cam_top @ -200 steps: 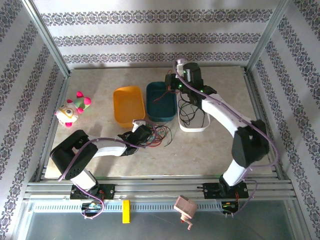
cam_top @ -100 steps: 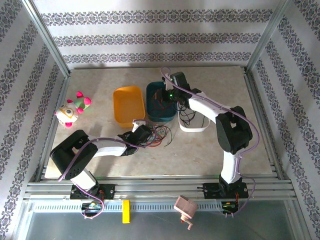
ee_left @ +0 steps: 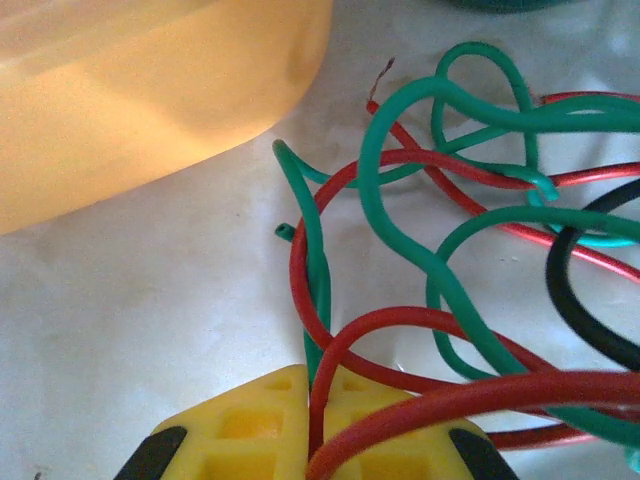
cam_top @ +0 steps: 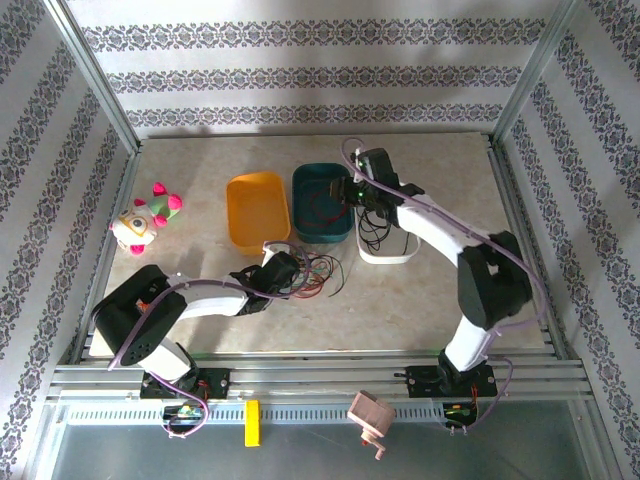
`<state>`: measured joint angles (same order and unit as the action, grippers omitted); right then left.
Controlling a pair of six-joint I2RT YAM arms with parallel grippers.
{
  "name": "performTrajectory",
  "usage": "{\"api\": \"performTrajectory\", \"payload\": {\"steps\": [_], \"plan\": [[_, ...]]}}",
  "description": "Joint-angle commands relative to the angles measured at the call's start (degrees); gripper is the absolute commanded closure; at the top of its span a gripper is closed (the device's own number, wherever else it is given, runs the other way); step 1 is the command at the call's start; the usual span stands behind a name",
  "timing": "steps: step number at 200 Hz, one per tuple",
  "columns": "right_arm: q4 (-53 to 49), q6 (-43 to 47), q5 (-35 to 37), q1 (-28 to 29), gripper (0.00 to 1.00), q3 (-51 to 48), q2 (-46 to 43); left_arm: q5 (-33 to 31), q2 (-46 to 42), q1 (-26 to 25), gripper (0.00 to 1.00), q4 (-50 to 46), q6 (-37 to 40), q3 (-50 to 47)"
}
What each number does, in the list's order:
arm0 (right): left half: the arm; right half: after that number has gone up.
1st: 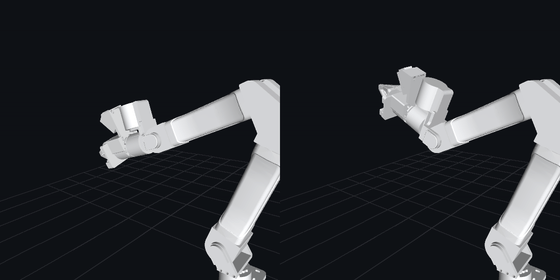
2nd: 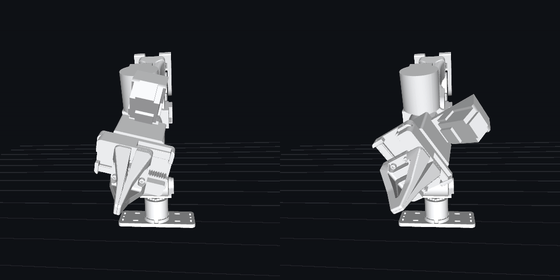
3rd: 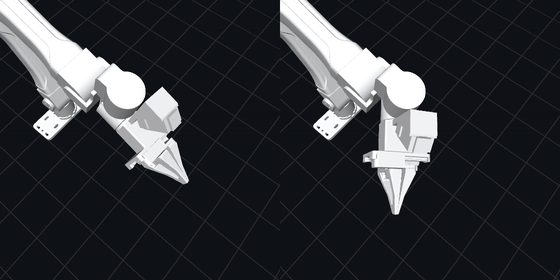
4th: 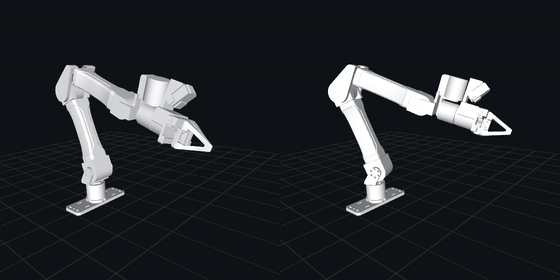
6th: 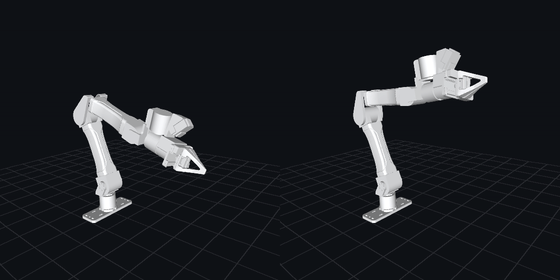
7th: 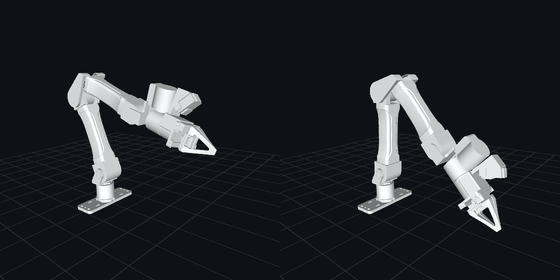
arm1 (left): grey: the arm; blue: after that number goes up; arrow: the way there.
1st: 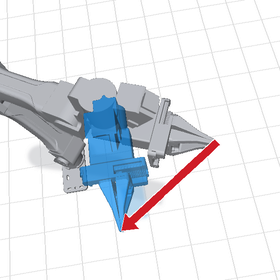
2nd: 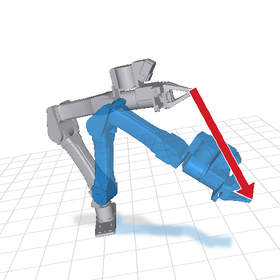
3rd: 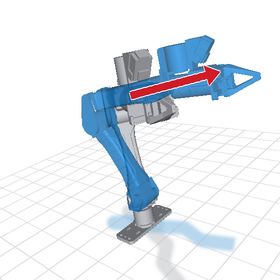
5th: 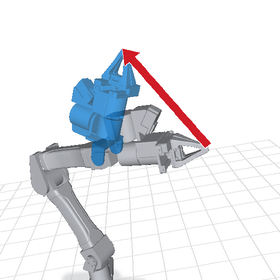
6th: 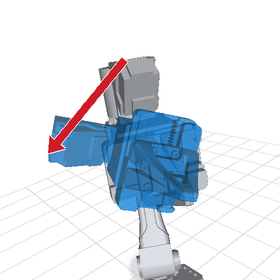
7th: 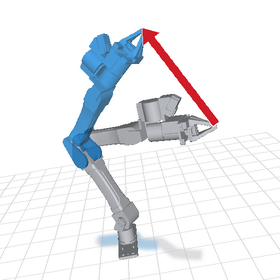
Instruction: Untangle the cables
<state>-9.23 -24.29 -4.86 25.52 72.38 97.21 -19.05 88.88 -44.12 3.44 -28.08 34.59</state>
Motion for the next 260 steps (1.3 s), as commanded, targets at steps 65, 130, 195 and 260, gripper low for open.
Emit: {"api": "performTrajectory", "payload": {"steps": [65, 130, 195, 260], "plan": [[-3.85, 6.66, -15.01, 11.06, 0.52, -16.62, -14.07, 2.85, -3.06, 0.73, 1.00, 6.40, 1.84, -1.45], [-3.24, 5.66, -15.73, 13.19, 0.48, -19.93, -9.78, 2.74, -2.55, 0.70, 1.00, 6.14, 1.58, -1.23], [-3.51, 6.09, -18.43, 11.76, 0.35, -19.78, -8.73, 2.74, -2.84, 0.70, 1.00, 6.05, 1.32, -1.47], [-3.70, 5.74, -20.60, 11.63, 0.36, -20.29, -7.01, 3.06, -2.42, 0.70, 1.00, 5.97, 1.64, -1.26]]}}
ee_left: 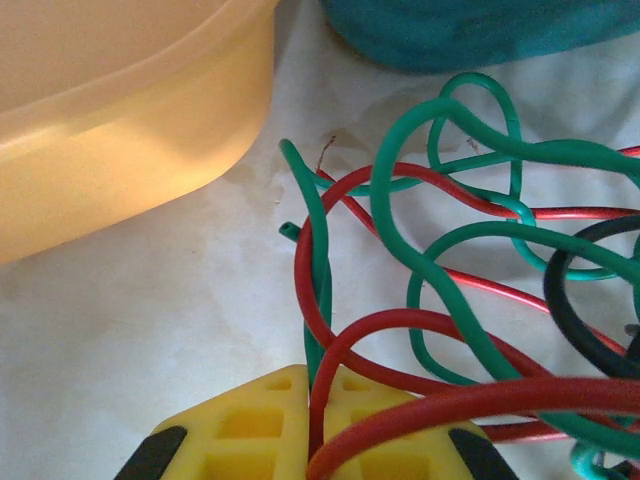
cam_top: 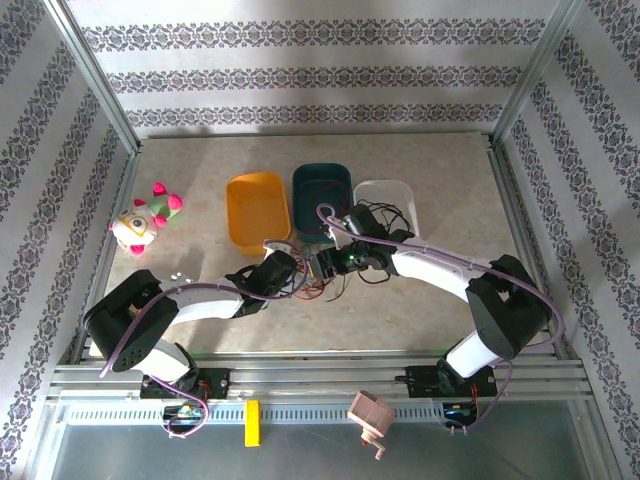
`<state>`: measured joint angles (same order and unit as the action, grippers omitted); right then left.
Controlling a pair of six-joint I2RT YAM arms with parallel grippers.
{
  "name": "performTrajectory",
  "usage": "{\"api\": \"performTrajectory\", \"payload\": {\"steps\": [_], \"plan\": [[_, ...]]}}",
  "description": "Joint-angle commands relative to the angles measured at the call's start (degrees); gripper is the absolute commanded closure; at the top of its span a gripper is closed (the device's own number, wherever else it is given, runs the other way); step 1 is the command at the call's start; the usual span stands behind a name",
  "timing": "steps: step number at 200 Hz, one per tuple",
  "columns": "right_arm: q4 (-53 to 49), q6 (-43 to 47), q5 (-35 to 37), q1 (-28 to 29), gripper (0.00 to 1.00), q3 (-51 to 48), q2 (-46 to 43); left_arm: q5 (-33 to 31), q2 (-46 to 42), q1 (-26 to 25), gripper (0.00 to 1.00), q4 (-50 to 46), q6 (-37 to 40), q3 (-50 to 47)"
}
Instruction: Untangle the cables
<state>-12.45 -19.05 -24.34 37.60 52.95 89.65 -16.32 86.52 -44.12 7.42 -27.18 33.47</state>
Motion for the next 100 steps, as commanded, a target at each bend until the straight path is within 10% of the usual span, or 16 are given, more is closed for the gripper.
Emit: {"api": "performTrajectory", "payload": {"steps": [1, 100], "plan": [[-0.48, 0.46, -0.96, -0.44, 0.36, -0.93, 0.50, 0.37, 0.00, 0.70, 1.00, 1.99, 0.74, -0.11], [2.40, -4.35, 4.00, -8.49, 0.40, -11.61, -8.33, 0.56, 1.09, 0.73, 1.00, 1.38, 0.97, 0.58]]}}
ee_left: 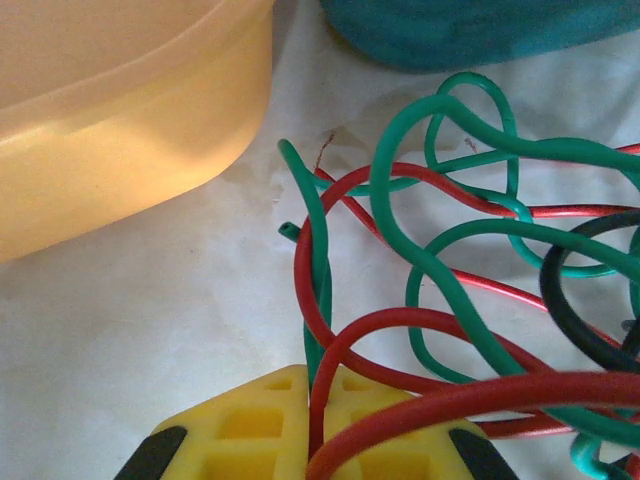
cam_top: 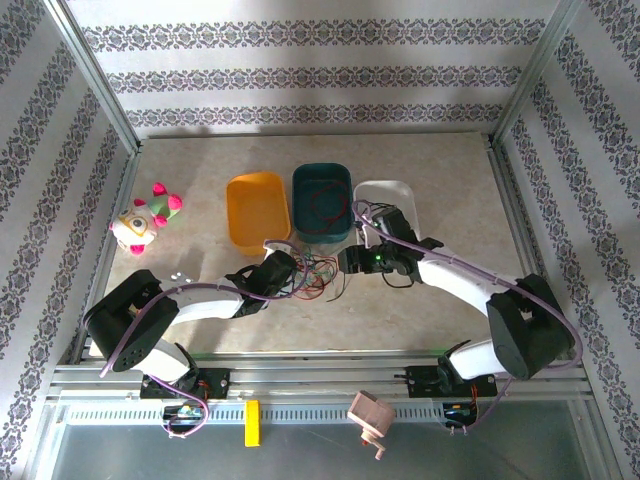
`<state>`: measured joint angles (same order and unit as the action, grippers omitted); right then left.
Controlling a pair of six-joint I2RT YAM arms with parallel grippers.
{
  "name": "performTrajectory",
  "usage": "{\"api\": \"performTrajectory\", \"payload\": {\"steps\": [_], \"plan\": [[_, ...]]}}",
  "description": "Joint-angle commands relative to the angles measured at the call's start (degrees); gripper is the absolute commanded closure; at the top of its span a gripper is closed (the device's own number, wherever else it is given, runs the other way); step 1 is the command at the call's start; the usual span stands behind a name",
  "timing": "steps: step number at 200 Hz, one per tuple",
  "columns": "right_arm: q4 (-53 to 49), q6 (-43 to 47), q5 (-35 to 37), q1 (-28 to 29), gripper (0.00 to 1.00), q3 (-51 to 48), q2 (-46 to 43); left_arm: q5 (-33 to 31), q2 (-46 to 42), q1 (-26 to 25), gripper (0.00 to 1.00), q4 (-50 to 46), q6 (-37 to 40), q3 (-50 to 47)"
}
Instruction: Untangle the cables
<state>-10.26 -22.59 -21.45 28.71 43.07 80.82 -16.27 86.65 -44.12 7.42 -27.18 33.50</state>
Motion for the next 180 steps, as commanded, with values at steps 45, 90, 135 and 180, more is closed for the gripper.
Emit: {"api": "performTrajectory", "payload": {"steps": [45, 90, 135, 180], "plan": [[0.28, -0.92, 6.40, 3.89, 0.44, -1.23, 5.52, 0.72, 1.24, 0.70, 1.00, 1.37, 1.03, 0.86], [-2.42, 0.42, 15.55, 8.87, 0.46, 3.07, 10.94, 1.04, 1.68, 0.70, 1.00, 0.97, 1.25, 1.30], [-4.19, 1.48, 22.52, 14.10, 0.56, 5.97, 15.51, 0.89, 1.79, 0.70, 1.00, 1.10, 1.17, 1.22], [-7.41, -0.14, 34.73, 16.73, 1.00, 7.20, 14.72, 0.89, 2.21, 0.70, 1.00, 1.02, 1.30, 1.43]]}}
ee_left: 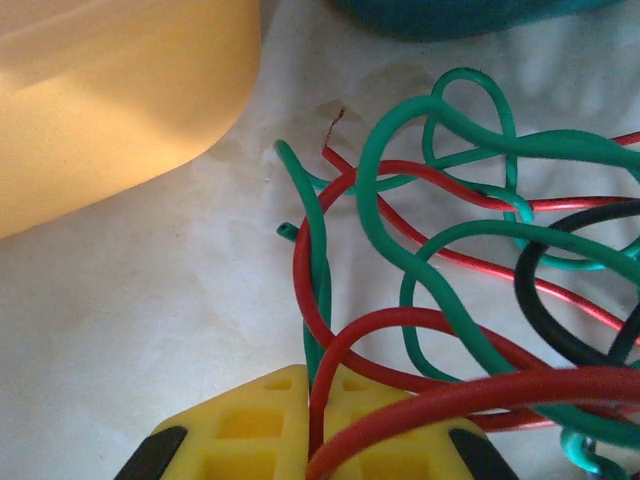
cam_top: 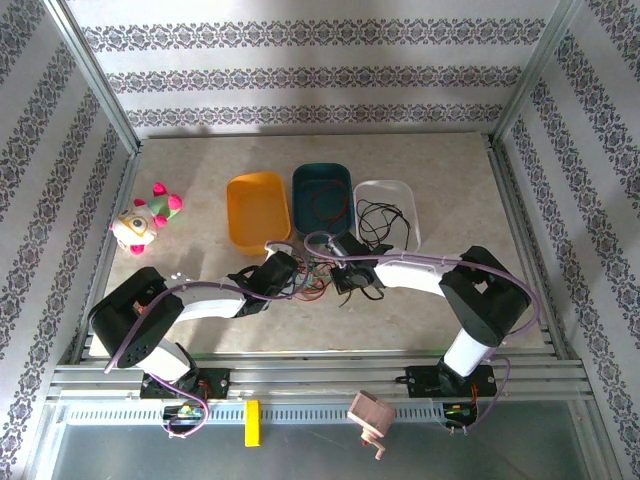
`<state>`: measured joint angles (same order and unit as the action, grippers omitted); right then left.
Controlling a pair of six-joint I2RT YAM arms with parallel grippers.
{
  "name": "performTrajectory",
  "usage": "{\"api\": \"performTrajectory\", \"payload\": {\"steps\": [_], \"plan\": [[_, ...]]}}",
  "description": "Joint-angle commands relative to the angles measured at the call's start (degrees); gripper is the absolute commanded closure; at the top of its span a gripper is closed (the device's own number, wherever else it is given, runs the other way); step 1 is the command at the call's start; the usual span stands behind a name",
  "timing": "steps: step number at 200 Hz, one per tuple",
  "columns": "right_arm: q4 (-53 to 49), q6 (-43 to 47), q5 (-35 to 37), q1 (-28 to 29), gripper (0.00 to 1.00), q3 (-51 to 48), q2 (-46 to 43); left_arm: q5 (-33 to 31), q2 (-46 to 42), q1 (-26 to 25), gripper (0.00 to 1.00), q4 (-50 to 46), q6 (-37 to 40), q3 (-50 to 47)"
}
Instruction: Untangle the cables
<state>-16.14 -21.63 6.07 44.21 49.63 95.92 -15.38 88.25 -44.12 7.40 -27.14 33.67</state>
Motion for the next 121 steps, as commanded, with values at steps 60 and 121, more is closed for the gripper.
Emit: {"api": "performTrajectory", "payload": {"steps": [60, 121], "plan": [[4.22, -3.44, 17.13, -1.27, 1.00, -4.13, -22.35, -0.64, 0.69, 0.70, 1.00, 0.47, 0.74, 1.31], [7.48, -12.94, 15.50, -20.90, 1.00, -8.79, -46.04, -1.15, 1.23, 0.70, 1.00, 0.18, 0.45, 1.48]]}}
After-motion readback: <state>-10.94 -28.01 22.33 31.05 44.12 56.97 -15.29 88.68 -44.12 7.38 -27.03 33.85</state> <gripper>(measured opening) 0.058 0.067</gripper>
